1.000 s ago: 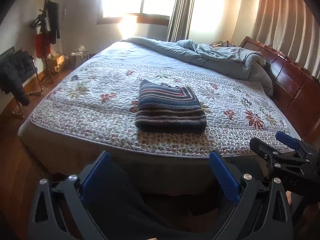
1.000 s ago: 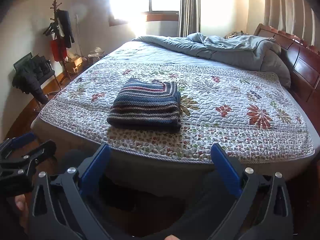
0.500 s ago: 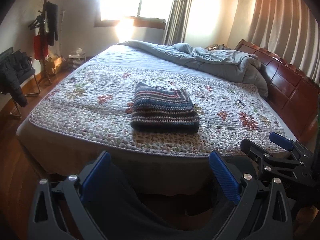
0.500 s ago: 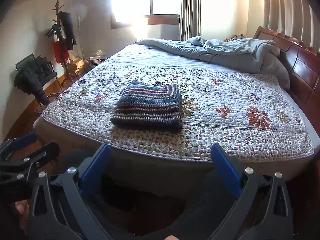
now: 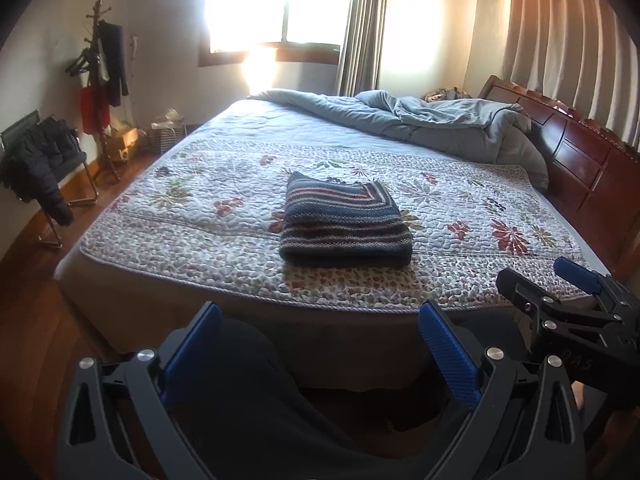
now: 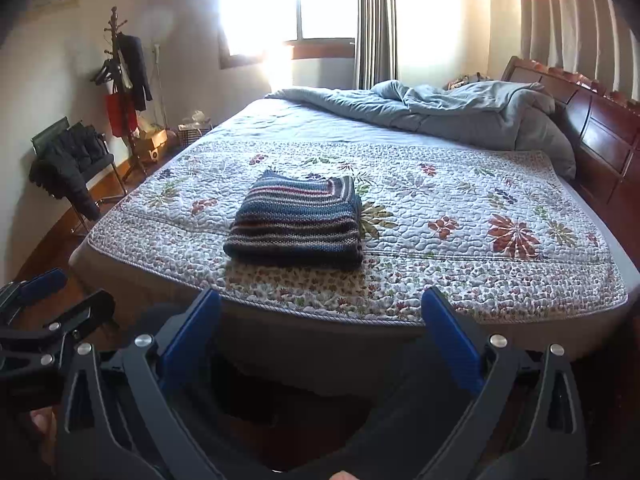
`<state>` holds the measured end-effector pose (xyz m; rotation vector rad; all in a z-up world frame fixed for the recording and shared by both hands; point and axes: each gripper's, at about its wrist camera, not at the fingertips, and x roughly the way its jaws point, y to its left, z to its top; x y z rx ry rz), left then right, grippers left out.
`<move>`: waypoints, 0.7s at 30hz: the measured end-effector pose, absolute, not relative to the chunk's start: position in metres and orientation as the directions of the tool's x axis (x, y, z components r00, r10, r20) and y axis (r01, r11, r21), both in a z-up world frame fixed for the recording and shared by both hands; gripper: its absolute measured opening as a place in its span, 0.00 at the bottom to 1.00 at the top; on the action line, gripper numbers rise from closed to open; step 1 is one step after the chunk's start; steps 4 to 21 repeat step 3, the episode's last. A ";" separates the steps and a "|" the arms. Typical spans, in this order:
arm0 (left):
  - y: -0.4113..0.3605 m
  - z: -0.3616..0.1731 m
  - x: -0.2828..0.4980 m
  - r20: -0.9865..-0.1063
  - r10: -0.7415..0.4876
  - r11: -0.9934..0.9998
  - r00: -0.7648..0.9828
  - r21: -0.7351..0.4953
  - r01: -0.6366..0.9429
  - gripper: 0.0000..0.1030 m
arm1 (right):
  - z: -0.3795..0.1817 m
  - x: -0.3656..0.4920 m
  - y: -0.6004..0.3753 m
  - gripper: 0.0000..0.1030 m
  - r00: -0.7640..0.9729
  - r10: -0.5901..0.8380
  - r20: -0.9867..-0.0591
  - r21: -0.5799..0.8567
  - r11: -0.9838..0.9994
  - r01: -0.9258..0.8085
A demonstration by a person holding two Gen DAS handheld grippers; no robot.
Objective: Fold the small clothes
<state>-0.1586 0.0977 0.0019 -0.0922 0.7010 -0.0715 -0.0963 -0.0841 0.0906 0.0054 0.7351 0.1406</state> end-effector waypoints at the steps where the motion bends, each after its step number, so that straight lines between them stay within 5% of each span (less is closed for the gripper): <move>1: 0.098 0.003 -0.160 -0.639 -0.095 0.994 0.764 -0.109 0.033 0.96 | 0.092 -0.098 -0.084 0.97 0.737 0.130 -0.664 0.055 0.991 -0.125; 21: 0.100 0.005 -0.164 -0.636 -0.087 0.994 0.767 -0.107 0.024 0.96 | 0.095 -0.101 -0.084 0.97 0.741 0.128 -0.659 0.052 0.991 -0.125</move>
